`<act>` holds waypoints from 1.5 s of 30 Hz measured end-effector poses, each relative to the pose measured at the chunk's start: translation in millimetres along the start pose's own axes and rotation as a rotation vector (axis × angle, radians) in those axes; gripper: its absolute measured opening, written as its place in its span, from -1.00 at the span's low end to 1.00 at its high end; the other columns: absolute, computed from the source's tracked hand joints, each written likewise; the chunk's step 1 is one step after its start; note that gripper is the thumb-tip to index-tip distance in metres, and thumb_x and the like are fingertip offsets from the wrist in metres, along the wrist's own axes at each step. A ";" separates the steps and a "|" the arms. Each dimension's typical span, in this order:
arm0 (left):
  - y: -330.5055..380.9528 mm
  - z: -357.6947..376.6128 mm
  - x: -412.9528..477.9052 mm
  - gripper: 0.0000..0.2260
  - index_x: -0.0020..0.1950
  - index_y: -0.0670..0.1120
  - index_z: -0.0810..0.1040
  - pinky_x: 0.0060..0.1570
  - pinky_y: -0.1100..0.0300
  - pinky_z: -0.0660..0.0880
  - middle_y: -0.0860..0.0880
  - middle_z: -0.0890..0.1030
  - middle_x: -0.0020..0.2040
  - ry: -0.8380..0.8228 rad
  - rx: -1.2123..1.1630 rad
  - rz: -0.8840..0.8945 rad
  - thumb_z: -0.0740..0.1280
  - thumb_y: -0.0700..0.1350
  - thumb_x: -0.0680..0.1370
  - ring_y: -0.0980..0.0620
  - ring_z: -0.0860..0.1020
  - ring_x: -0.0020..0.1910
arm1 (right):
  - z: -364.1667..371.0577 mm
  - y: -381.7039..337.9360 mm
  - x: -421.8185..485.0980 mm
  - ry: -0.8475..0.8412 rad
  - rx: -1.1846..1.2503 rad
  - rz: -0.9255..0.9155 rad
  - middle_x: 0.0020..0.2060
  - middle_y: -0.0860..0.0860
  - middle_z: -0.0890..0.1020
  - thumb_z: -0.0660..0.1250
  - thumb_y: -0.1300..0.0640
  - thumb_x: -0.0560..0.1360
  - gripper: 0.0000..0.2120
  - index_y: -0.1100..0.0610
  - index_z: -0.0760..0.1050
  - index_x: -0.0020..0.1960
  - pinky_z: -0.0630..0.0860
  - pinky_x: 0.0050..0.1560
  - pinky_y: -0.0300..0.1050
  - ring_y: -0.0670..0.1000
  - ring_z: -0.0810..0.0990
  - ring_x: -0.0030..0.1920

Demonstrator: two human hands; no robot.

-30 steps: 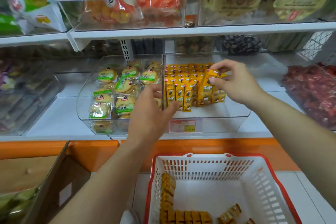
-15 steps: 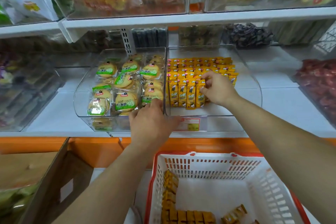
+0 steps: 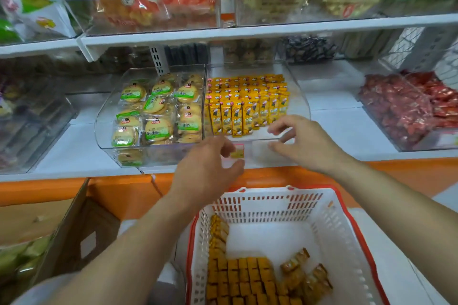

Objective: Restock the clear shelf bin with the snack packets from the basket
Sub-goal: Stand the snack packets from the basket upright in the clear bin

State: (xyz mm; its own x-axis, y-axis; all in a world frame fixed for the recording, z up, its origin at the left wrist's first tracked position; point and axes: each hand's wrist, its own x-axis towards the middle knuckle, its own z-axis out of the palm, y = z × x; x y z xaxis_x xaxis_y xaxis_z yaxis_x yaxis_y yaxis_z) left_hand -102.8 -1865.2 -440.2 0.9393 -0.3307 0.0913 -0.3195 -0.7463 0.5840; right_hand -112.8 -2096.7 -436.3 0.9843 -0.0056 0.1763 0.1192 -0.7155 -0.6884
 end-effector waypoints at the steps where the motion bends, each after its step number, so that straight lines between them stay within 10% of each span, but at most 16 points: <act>1: 1.3 10.7 -6.0 -0.77 0.09 0.16 0.55 -0.13 0.14 0.56 0.19 0.58 -0.01 -0.075 0.064 0.007 0.41 0.18 0.49 0.16 0.57 -0.06 | 4.2 8.2 -13.8 -0.037 0.008 0.031 -0.06 -0.17 0.60 0.49 0.07 0.36 -0.79 -0.11 0.54 -0.06 0.47 -0.20 -0.41 -0.17 0.62 -0.19; 7: -22.3 97.1 -16.1 -0.73 0.14 0.11 0.55 0.00 0.06 0.59 0.06 0.64 0.13 -0.473 0.355 -0.027 0.37 0.20 0.52 0.01 0.58 0.01 | 61.6 107.1 -71.2 -0.290 -0.010 0.362 -0.08 0.09 0.67 0.49 0.25 0.43 -0.86 0.21 0.60 -0.03 0.48 -0.06 -0.20 0.04 0.60 -0.10; 15: -98.3 235.1 -27.2 -0.65 0.27 0.00 0.52 0.29 -0.10 0.49 -0.07 0.55 0.28 -0.760 0.306 -0.172 0.38 0.15 0.57 -0.11 0.53 0.22 | 149.7 252.4 -142.8 -0.417 -0.009 0.743 0.10 0.09 0.62 0.45 0.12 0.50 -0.77 0.13 0.57 0.14 0.48 0.09 -0.10 0.09 0.59 0.09; 27: -157.2 339.3 -45.8 -0.52 0.26 0.11 0.56 0.07 0.02 0.51 -0.01 0.58 0.23 -0.929 0.180 -0.244 0.28 0.40 0.52 -0.02 0.51 0.11 | 217.6 300.7 -169.1 -1.067 -0.125 0.618 0.54 -0.01 0.04 0.55 -0.42 0.08 0.19 -0.18 0.11 0.58 0.28 0.45 0.13 0.18 0.17 0.52; 35: -158.8 334.3 -51.8 -0.29 0.46 0.13 0.42 0.25 0.03 0.48 0.03 0.50 0.39 -0.976 0.060 -0.192 0.50 0.34 0.38 -0.02 0.48 0.31 | 227.4 290.5 -164.3 -1.003 -0.636 0.276 0.33 0.03 0.34 0.16 -0.65 0.03 0.09 -0.20 0.24 0.48 0.39 0.20 0.16 0.19 0.31 0.30; 45: -169.6 344.0 -48.0 -0.30 0.38 0.15 0.43 0.00 0.12 0.45 0.10 0.51 0.14 -0.935 0.013 -0.231 0.60 0.23 0.32 0.00 0.50 0.13 | 225.6 307.0 -154.6 -0.884 -0.453 0.424 0.25 0.04 0.50 0.24 -0.54 0.22 -0.06 -0.05 0.33 0.45 0.48 0.04 0.03 0.12 0.52 0.14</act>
State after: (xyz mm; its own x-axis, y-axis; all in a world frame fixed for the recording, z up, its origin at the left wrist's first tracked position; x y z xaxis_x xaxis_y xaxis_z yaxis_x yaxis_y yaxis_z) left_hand -136.8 -1921.5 -821.1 0.5018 -0.4970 -0.7079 -0.1453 -0.8552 0.4975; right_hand -199.1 -2157.9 -833.6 0.7011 0.0625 -0.7103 -0.1338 -0.9669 -0.2172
